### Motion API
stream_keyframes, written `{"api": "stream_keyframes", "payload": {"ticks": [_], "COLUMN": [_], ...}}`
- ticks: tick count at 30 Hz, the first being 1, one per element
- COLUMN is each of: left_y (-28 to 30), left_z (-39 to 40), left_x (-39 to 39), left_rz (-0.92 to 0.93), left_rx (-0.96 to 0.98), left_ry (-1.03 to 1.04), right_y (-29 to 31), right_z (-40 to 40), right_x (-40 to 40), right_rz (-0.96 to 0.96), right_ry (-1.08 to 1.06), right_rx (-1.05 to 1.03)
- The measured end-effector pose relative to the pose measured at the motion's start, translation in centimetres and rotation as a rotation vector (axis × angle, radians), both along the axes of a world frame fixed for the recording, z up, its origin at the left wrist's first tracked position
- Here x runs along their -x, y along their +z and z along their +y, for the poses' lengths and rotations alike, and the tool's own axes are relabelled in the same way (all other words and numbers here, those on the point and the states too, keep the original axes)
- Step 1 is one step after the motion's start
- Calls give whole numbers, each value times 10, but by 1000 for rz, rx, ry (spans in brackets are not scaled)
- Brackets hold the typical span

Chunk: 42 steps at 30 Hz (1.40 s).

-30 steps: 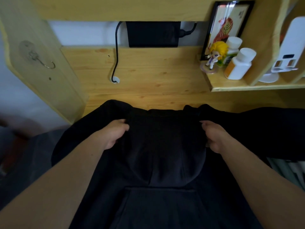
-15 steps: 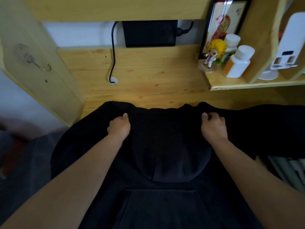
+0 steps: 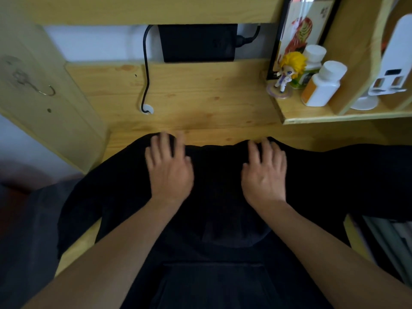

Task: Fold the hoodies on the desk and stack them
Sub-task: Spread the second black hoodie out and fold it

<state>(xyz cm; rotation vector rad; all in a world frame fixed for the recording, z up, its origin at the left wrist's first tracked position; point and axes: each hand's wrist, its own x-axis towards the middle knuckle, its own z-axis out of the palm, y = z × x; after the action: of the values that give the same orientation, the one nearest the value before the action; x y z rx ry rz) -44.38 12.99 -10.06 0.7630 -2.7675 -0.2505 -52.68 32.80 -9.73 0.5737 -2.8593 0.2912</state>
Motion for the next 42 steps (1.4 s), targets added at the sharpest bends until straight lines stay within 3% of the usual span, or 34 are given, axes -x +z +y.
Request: {"api": "stream_keyframes", "payload": {"ticks": [2, 4, 7, 11, 14, 18, 24, 28, 31, 36, 38, 40, 42], "left_y": [-10, -23, -38, -28, -24, -34, -65, -61, -54, -15, 0, 9, 15], "left_z": [15, 10, -23, -51, -29, 16, 38, 58, 81, 75, 46, 4, -42], "left_x": [-3, -1, 9, 18, -5, -108, -204, -210, -223, -252, -270, -287, -295], "left_rz": [-118, -387, -503, -593, -500, -289, -418, -457, -499, -517, -203, 94, 140], "left_rx": [125, -2, -102, -132, -74, -14, -63, -119, -203, -408, -535, -605, -777], "left_ry": [-229, -173, -124, -197, -158, -152, -110, -87, -106, -264, -63, 334, 728], "right_y": [-5, -17, -25, -21, -31, -37, -28, -6, -25, -20, -8, 1, 2], "right_z": [-11, -13, -11, -11, 6, 19, 26, -1, 6, 33, 25, 12, 5], "right_x": [-10, -5, 19, -8, -33, -17, -7, -86, -160, -183, -183, -184, -189], "right_rz": [-32, -210, -427, -351, -349, -299, -290, -256, -301, -459, -573, -708, -739], "right_ry": [156, 116, 23, 90, 129, 160, 147, 206, 358, 315, 296, 228, 220], "right_rx": [-130, -263, -306, -287, -294, -305, -360, -117, -301, -437, -414, -350, -367]}}
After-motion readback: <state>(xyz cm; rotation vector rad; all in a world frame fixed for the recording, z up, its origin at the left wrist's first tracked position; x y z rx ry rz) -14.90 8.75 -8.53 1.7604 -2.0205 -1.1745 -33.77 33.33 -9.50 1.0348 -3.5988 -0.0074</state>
